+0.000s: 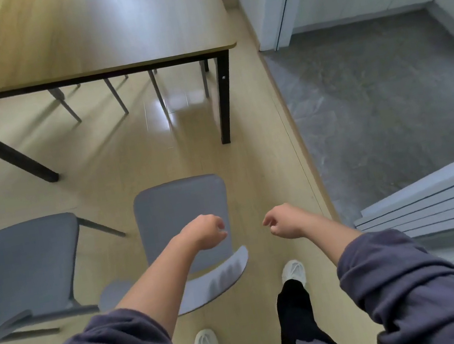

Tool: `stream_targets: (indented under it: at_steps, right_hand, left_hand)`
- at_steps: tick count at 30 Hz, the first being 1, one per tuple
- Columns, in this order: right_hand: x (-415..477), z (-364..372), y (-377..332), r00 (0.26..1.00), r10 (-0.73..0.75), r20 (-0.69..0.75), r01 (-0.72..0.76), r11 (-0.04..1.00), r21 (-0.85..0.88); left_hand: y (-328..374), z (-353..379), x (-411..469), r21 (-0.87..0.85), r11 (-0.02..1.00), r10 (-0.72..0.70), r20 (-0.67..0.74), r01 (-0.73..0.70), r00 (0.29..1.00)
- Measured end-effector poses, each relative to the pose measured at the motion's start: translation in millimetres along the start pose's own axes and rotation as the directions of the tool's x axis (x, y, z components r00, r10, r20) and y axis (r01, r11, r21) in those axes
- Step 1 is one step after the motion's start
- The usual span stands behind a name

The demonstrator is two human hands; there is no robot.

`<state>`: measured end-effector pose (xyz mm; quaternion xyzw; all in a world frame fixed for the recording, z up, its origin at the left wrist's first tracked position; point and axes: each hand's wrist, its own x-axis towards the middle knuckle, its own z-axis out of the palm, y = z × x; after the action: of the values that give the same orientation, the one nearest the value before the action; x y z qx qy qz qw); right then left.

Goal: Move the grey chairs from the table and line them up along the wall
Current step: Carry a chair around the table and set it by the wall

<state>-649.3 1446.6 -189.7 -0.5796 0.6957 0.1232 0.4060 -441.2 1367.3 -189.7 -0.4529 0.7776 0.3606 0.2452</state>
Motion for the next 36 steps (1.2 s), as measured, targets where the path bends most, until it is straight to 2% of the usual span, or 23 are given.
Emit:
stream_targets:
  at_steps: [5,8,11,14,19,24,32,36]
  right_hand:
    - [20.4,-83.8,93.5,0.999,0.044,0.006,-0.044,0.998,0.034]
    - [36.6,-139.0,142.2,0.994,0.099,-0.055,-0.093,0.990,0.105]
    - [50.5,-192.1,167.2,0.976,0.116,-0.184,-0.061,0.958,0.281]
    - [76.2,-247.2,179.7,0.951,0.116,-0.287,0.033,0.884,0.465]
    - [134.8,-339.2,189.1,0.936,0.060,-0.346,0.174,0.778,0.604]
    - [199.4,-448.4,214.3,0.918,0.028,-0.395,0.276,0.669,0.689]
    - [300.6,-622.6,255.6,0.880,0.085,-0.467,0.355,0.535,0.767]
    - [372.7,-701.6,272.5,0.889,0.040,-0.456,0.368,0.531,0.764]
  left_hand:
    - [82.2,-30.5,67.7,-0.070,0.998,-0.014,-0.028,0.012,1.000]
    - [125.5,-58.6,106.1,-0.141,0.990,-0.021,-0.140,0.001,0.990]
    - [163.7,-93.1,135.6,-0.253,0.967,-0.029,-0.239,-0.034,0.971]
    - [191.2,-137.3,171.9,-0.380,0.919,-0.037,-0.344,-0.103,0.938]
    - [219.2,-214.9,236.1,-0.587,0.766,-0.077,-0.489,-0.263,0.869]
    - [228.0,-301.7,312.4,-0.708,0.606,-0.047,-0.485,-0.362,0.873]
    - [260.5,-495.0,434.5,-0.828,0.319,-0.182,-0.532,-0.462,0.827]
    - [283.5,-576.0,509.8,-0.852,0.273,-0.175,-0.500,-0.446,0.848]
